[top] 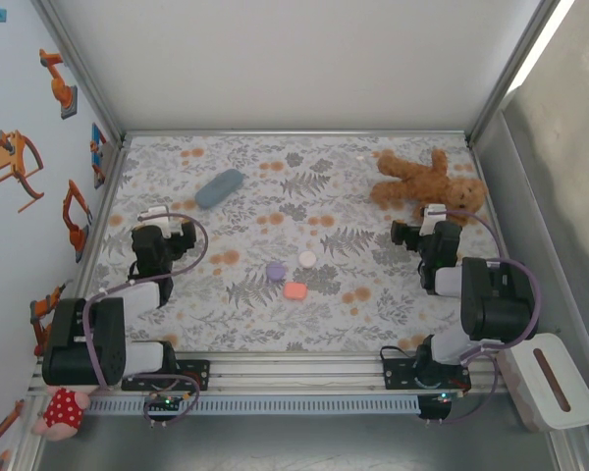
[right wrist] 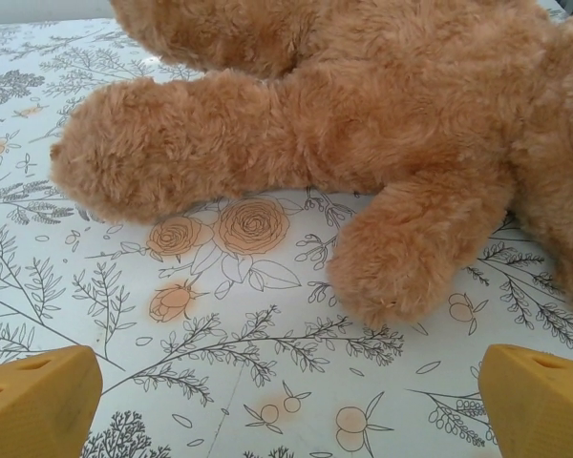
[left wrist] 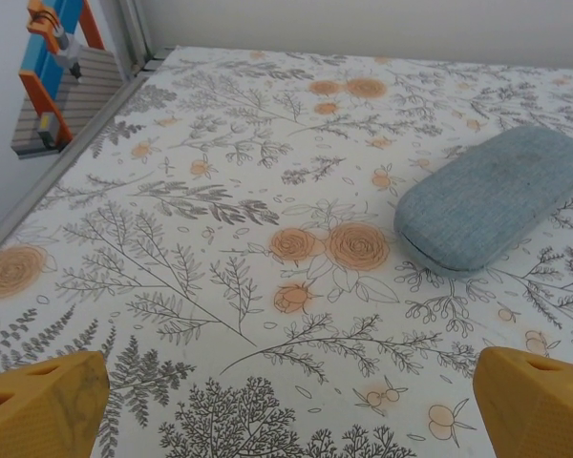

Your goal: Insert wireless bluetooth earbuds into charging case

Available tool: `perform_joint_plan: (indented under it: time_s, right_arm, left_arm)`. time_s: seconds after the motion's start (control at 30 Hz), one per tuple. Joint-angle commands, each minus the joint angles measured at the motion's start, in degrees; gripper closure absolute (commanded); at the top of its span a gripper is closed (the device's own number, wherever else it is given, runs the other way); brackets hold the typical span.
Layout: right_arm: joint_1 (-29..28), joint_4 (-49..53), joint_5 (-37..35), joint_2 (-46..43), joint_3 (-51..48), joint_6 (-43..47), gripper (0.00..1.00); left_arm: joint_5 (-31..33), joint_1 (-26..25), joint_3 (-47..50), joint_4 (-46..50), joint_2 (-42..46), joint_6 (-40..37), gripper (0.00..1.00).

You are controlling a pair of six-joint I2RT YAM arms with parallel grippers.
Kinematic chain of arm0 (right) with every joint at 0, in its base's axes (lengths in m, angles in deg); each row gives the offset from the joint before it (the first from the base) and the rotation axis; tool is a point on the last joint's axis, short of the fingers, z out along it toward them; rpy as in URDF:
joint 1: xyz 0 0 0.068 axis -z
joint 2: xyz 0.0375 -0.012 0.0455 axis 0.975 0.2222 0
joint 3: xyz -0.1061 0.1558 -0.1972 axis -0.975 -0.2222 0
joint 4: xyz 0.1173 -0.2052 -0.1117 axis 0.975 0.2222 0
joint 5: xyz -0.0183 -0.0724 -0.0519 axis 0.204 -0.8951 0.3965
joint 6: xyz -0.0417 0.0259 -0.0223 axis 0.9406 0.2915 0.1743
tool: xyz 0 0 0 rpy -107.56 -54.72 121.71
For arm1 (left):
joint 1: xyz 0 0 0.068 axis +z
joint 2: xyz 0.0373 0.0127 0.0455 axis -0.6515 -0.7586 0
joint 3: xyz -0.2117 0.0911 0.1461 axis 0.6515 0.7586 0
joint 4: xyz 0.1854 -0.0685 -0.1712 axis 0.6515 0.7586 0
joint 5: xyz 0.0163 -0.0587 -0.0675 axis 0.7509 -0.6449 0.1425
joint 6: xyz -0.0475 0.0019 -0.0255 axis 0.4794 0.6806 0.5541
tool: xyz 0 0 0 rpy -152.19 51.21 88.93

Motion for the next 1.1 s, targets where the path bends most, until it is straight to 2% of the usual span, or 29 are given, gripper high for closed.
perform_joint_plan:
  time_s: [0.0,0.1,0.13,0.2,0.27,0.33,0.4,0.63,1.07]
  right_arm:
    - [0.5,-1.7,-1.6,0.2,1.6,-1.0,0.0]
    - [0.4,-1.7,-1.7,0.1,1.5,-1.0,0.0]
    - [0.2,-1.6,-1.9,0.1,1.7,-1.0,0.0]
    - [0.2,-1.6,-2.1,0.1,1.6,-1.0,0.0]
    - [0.1,-1.4,-2.2,0.1,1.6,-0.9,0.0]
    - [0.0,-1.4,-2.5,0.1,1.7,-0.9,0.0]
    - [-0.1,-1.4,-2.6,0.1,1.7,-0.8,0.0]
    - [-0.1,-1.3,-2.8,0.0,1.7,-0.9,0.0]
    - [-0.2,-1.1,-2.9,0.0,1.9,-0.7,0.0]
  left_arm:
    - [-6.5,1.9,1.5,-12.2,-5.7,-0.5,0.04]
    - [-9.0,3.3,3.2,-25.0,-14.0,0.8,0.04]
    - [-9.5,3.9,3.0,-24.0,-13.8,1.2,0.04]
    - [-9.3,4.9,0.7,-13.6,-10.2,2.2,0.04]
    - [-7.7,4.9,-3.4,-10.5,-12.7,3.0,0.04]
    - [-5.9,3.8,-5.4,-4.1,-11.3,2.0,0.04]
    - [-5.1,3.1,-4.9,-7.2,-12.4,1.5,0.04]
    - [-2.5,1.5,-6.0,-4.5,-12.2,0.1,0.04]
    - [-2.4,1.4,-6.1,-4.3,-12.1,0.0,0.04]
